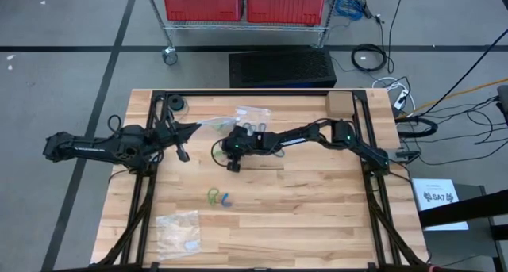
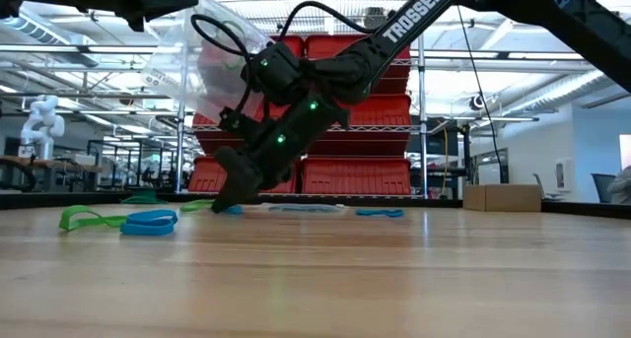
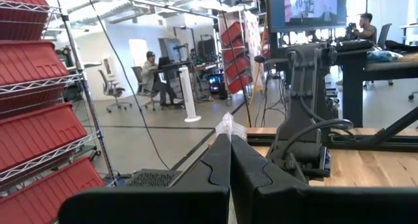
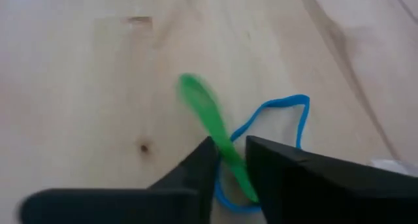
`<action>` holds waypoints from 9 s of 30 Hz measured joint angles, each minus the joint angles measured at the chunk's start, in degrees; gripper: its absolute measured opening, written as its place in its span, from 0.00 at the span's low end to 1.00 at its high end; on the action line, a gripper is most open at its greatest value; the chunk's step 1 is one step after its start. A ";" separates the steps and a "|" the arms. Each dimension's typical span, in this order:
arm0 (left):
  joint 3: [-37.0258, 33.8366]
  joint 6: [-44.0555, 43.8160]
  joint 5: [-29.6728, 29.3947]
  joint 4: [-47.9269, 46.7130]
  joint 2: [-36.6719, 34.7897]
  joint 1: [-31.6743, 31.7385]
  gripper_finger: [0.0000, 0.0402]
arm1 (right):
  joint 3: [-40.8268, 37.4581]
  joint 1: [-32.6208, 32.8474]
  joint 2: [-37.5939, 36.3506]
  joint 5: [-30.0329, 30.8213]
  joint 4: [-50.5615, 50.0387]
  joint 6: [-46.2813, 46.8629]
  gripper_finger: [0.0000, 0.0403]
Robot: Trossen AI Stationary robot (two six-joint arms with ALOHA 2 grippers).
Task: Sort rubber bands
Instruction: Put the top green rubber band into the bottom right zip bag, then put the green rubber band into the bottom right zip bag
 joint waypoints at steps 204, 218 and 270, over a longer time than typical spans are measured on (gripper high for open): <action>1.25 -0.34 2.60 1.40 3.84 -0.01 0.00 | 3.43 11.94 -6.14 -18.56 -4.90 -4.91 0.27; 1.25 -0.20 2.60 -1.85 1.60 0.00 0.00 | 20.74 11.42 5.88 -25.67 -14.44 -8.46 0.45; 1.25 -1.81 2.62 -4.42 1.11 -0.02 0.00 | 20.70 13.11 8.52 -18.14 -12.83 -20.44 0.38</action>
